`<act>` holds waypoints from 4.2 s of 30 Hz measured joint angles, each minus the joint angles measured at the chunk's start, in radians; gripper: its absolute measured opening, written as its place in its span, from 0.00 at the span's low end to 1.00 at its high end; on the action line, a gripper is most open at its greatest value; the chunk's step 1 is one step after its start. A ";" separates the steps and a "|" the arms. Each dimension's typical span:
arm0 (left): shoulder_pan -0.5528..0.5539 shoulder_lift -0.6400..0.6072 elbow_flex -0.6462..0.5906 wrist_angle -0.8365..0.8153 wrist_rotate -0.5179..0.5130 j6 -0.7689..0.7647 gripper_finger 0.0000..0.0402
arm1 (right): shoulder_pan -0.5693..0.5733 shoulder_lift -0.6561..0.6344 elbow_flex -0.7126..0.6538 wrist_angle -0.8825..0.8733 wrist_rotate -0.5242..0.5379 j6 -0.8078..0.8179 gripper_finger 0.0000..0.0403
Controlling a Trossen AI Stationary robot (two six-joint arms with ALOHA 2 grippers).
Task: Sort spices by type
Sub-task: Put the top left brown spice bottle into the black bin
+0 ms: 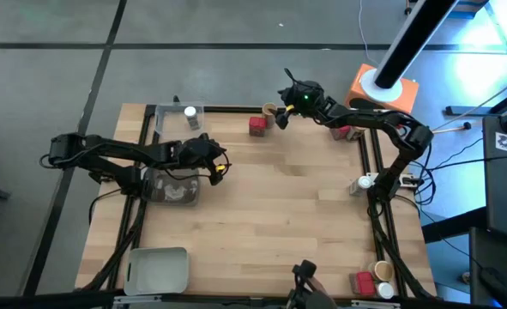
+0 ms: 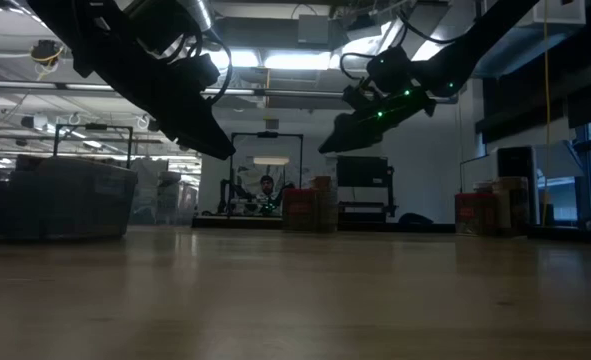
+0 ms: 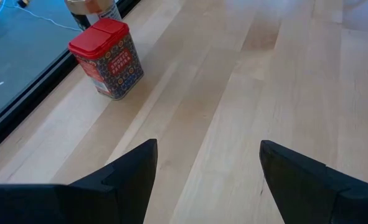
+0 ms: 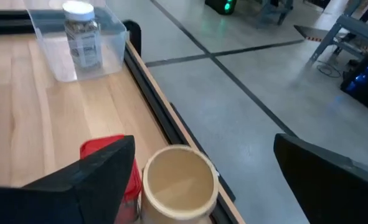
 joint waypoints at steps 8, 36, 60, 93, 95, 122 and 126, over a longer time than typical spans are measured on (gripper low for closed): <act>0.000 0.000 0.000 -0.001 0.000 0.000 0.66 | 0.000 0.062 0.000 0.066 -0.025 0.030 0.98; 0.000 0.000 0.000 0.001 -0.008 0.022 0.66 | 0.000 0.141 0.000 0.109 0.052 -0.006 0.98; 0.000 0.000 0.000 0.003 -0.008 0.027 0.66 | 0.000 0.203 -0.002 0.140 0.079 -0.003 0.90; -0.024 0.000 0.000 -0.005 -0.008 -0.018 0.66 | 0.377 -0.047 -0.002 -0.289 -0.025 0.016 0.70; -0.024 0.000 0.000 -0.008 -0.008 -0.023 0.66 | 0.411 -0.035 -0.002 -0.247 -0.019 0.023 0.70; -0.036 0.000 0.000 -0.058 -0.007 -0.026 0.66 | 0.505 0.157 -0.002 -0.001 -0.001 0.032 0.96; -0.036 0.000 0.000 -0.058 -0.007 -0.026 0.66 | 0.505 0.106 0.000 -0.062 0.001 0.011 0.96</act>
